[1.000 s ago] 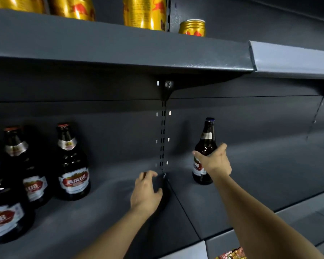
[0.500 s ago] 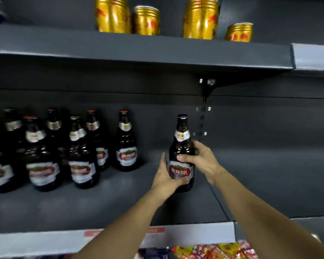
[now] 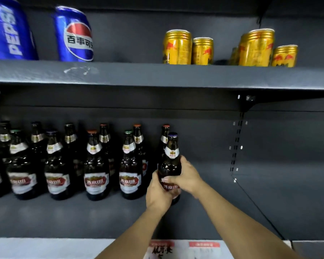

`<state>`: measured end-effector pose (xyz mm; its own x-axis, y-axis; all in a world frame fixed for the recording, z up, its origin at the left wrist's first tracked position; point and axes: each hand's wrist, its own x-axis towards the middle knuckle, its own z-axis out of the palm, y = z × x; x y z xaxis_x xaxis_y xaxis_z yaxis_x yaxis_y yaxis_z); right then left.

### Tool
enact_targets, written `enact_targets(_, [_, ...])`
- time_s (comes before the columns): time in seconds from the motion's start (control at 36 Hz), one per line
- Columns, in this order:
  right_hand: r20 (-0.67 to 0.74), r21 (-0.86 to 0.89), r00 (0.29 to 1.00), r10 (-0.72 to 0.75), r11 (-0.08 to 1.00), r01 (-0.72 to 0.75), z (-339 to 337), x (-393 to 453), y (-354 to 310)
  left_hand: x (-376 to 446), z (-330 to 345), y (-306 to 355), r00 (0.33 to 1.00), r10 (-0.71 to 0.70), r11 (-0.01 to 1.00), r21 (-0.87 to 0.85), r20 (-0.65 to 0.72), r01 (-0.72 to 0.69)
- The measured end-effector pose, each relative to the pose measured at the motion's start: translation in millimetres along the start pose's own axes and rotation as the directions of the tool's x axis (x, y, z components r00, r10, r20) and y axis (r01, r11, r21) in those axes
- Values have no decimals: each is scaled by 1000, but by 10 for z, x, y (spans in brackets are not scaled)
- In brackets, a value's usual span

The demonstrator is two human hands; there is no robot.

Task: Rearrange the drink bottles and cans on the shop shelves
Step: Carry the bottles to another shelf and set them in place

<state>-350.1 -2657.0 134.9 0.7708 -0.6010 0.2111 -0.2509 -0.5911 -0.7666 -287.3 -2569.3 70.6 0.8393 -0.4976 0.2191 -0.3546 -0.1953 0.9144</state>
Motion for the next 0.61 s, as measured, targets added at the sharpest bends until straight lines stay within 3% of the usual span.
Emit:
enact_targets(0.17, [19, 12, 1000, 22, 1000, -23, 94, 94, -62, 122, -37, -72, 1000, 4, 999, -39, 21, -3])
enact_targets(0.25, [110, 260, 993, 46, 963, -73, -15, 93, -66, 159, -48, -98, 1000, -10, 1000, -29, 28, 11])
enact_targets(0.31, [23, 479, 990, 141, 867, -135, -118, 152, -40, 183, -59, -119, 999, -1, 1000, -14, 33, 1])
enact_targets(0.36, [-117, 542, 962, 246, 828, -145, -195, 274, 10, 199, -64, -136, 999, 1, 1000, -12, 42, 0])
enact_targets(0.47, [-125, 285, 977, 172, 950, -130, -195, 449, -34, 220, -52, -167, 999, -7, 1000, -14, 44, 8])
enact_targets(0.61, [-42, 95, 994, 101, 991, -97, -152, 646, -258, 262, -30, -221, 999, -6, 1000, -12, 48, 6])
